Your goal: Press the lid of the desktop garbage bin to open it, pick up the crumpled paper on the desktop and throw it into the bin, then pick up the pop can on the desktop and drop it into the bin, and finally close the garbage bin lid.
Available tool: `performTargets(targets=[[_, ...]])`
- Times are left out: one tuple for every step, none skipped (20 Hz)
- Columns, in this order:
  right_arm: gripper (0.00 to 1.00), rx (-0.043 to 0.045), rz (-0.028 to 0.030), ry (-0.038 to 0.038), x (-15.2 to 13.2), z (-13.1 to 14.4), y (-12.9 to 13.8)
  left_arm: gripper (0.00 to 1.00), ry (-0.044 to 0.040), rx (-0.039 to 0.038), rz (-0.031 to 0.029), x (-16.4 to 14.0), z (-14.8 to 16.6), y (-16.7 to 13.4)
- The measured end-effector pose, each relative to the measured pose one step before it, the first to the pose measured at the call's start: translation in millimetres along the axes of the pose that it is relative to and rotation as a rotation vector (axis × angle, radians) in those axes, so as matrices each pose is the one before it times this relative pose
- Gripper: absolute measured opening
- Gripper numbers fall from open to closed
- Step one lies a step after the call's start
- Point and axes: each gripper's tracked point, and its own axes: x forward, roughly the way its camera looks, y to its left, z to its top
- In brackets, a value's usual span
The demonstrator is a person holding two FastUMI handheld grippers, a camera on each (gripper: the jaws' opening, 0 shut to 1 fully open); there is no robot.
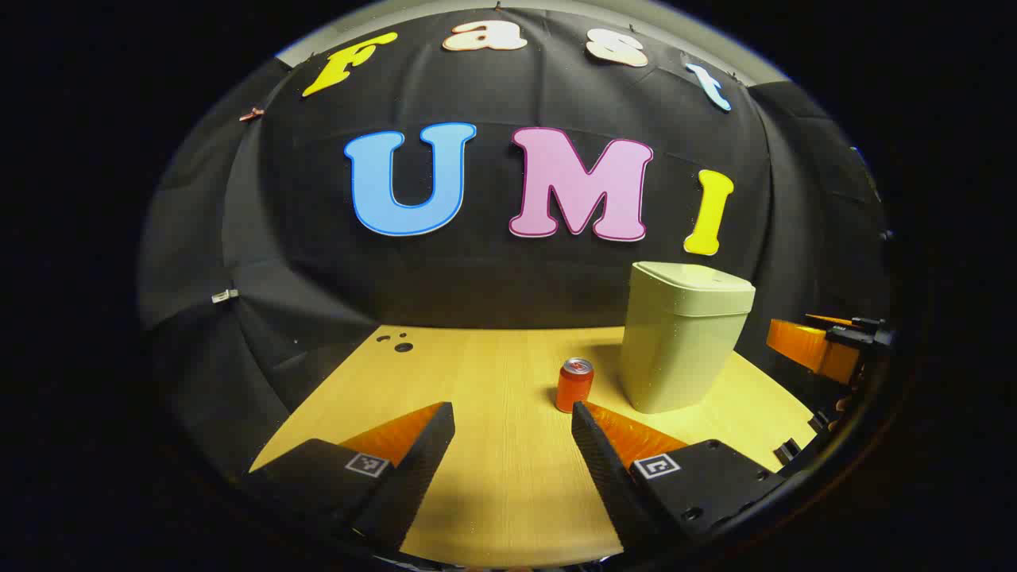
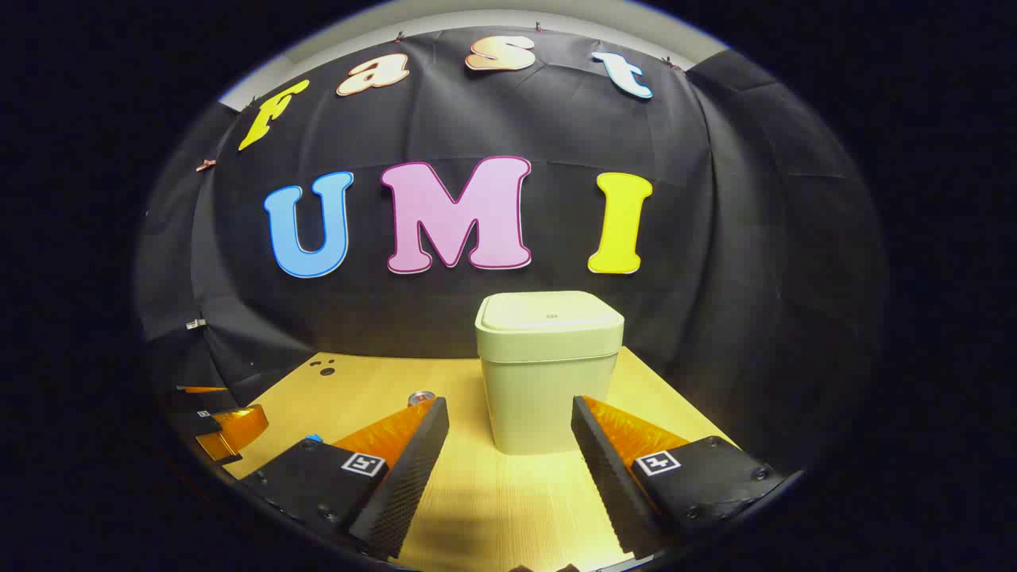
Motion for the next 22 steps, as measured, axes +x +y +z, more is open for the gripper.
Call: performTargets(targets=[[0.98,-0.00518,0.00545,0.00292,0.49,-0.77,0.25,0.96,0.00787,0.00115,0.00391,0.52,-2.34,-0.84],[0.98,-0.00469,0.00665,0.00549,-0.07,-0.7,0.65,0.96,0.00365,0.00529,0.00069,0.9,0.19,-1.21],[0.98,-0.00423,0.0076,0.00528,-0.25,-1.19,0.19,0.96,0.00042,0.00573,0.00119,-0.14,-1.93,-1.01],[0.98,-0.0036,0.00655,0.00504,-0.88,-0.72,0.63,0.95,0.00056,0.00225,0.00469,-0.05,-0.5,0.87],[0.98,-0.00127,0.00648,0.00309,-0.77,0.12,0.62,0.95,-0.00207,-0.00522,-0.00187,0.41,-0.6,-0.75],[0.98,-0.00304,0.00484,0.00129,-0.34,-1.27,0.0,0.95,0.00288,-0.00924,-0.00494,0.68,-0.44,-1.42],[0.98,-0.00467,0.00261,0.00249,0.05,-0.53,0.66,0.96,0.01196,-0.00679,0.00035,2.63,-4.51,-1.27],[0.98,-0.00295,0.00314,0.00361,0.32,-1.01,0.36,0.96,0.01278,-0.00263,0.00154,0.74,-2.39,-0.07],[0.98,-0.00259,0.00563,0.0049,-0.43,-1.27,0.23,0.95,0.00444,-0.0021,0.002,-0.02,-1.41,-0.47],[0.98,-0.00131,0.00398,0.0039,-0.31,-0.95,-0.1,0.96,0.00087,-0.0023,0.00304,-0.67,0.69,0.25],[0.98,-0.00091,0.00383,0.00287,-0.14,-0.16,-0.33,0.96,-0.00178,-0.00245,0.00625,0.46,-0.94,1.34],[0.98,-0.00014,0.00314,0.00187,-0.05,-0.59,0.52,0.95,-0.00858,-0.0008,0.01197,-0.6,3.38,3.07],[0.98,-0.00067,0.00253,0.00133,0.62,0.28,0.02,0.96,-0.00761,0.00084,0.01059,0.73,1.58,2.59],[0.98,-0.0015,0.00011,0.00182,-0.31,0.0,-0.3,0.95,-0.00198,-0.00136,0.00599,0.48,1.46,1.25],[0.98,-0.00023,-0.00028,-0.00037,-0.17,-0.73,0.58,0.96,-0.00046,-0.00387,0.00269,1.16,-1.62,0.18],[0.98,0.00078,-0.00071,0.00014,0.36,0.06,-0.2,0.96,0.00352,-0.00518,0.00135,1.22,-0.41,-0.02],[0.98,0.00055,-0.00028,0.00173,0.44,0.27,0.13,0.95,0.00548,-0.00477,0.00142,0.22,-3.08,0.37],[0.98,0.00093,0.00045,0.00208,0.66,-0.27,-0.19,0.95,0.00473,-0.00327,0.00053,0.7,-0.94,0.06],[0.98,0.00029,0.00139,0.00367,0.42,-1.18,0.26,0.95,0.00124,-0.002,0.00031,0.41,-0.96,-0.28],[0.98,0.00041,0.0045,0.00039,0.72,0.06,0.29,0.95,-0.00209,-0.00057,0.0018,0.5,1.14,0.61],[0.98,-0.0042,0.00065,-0.00376,1.05,0.21,-0.21,0.96,-0.003,-0.00017,0.00184,0.34,0.4,0.44],[0.98,-0.00561,-0.00243,-0.00078,0.11,-0.05,-0.82,0.96,-0.00131,-0.00009,0.00245,0.35,0.59,-0.16]])
